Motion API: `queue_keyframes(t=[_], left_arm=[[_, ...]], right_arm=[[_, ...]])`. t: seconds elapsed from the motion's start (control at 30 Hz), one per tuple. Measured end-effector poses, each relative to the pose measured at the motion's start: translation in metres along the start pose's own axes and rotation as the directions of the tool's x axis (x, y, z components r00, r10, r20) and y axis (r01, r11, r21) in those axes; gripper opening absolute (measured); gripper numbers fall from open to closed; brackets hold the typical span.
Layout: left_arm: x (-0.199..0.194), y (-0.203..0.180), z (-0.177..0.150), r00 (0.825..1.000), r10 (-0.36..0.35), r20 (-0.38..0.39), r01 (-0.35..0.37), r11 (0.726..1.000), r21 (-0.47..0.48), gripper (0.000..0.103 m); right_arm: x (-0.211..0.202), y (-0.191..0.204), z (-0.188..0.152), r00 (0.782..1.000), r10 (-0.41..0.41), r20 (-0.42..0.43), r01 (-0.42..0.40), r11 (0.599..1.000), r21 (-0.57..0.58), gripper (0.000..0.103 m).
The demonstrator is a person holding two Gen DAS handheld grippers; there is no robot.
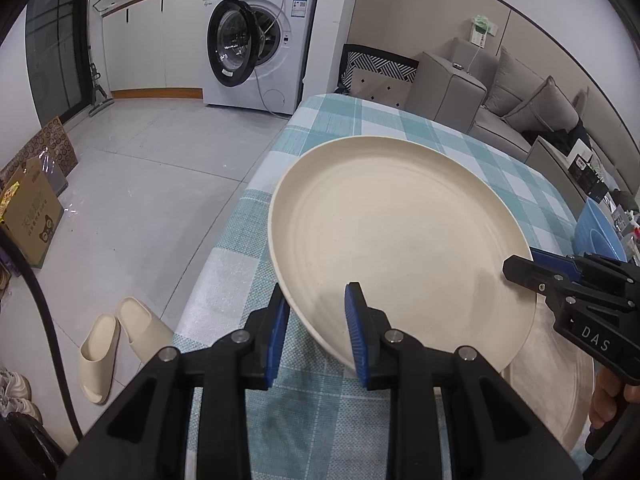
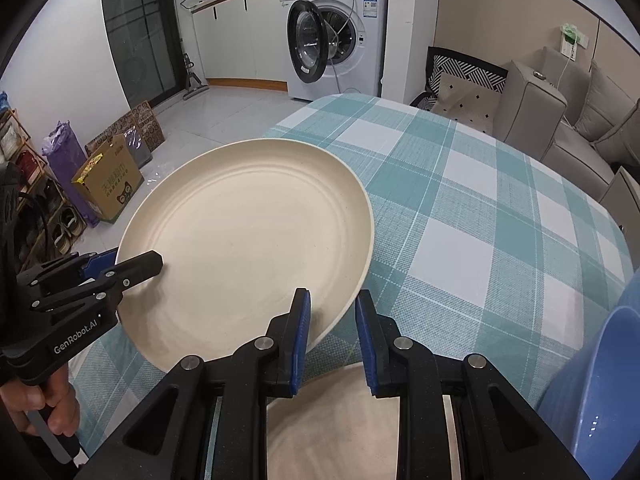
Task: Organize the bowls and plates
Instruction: 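Lift the gripped cream plates off the cloth with both tools, then carry the cream plates over the remaining cream plate and lower them with both tools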
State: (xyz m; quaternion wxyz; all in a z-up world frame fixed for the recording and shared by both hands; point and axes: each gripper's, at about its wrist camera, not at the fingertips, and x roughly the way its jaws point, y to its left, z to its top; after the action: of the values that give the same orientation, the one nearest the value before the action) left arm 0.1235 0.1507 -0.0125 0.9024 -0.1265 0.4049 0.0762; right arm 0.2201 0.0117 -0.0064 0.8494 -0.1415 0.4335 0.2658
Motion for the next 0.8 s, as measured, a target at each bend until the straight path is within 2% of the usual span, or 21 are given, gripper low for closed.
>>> queue_keyframes(t=[0.8], left_arm=[[-0.030,-0.048,-0.004,0.998,-0.046,0.036,0.042,0.992,0.118,0.028]], right_arm=[[-0.060,-0.036,-0.031,0.997,-0.024,0.070,0.019,0.997,0.069,0.023]])
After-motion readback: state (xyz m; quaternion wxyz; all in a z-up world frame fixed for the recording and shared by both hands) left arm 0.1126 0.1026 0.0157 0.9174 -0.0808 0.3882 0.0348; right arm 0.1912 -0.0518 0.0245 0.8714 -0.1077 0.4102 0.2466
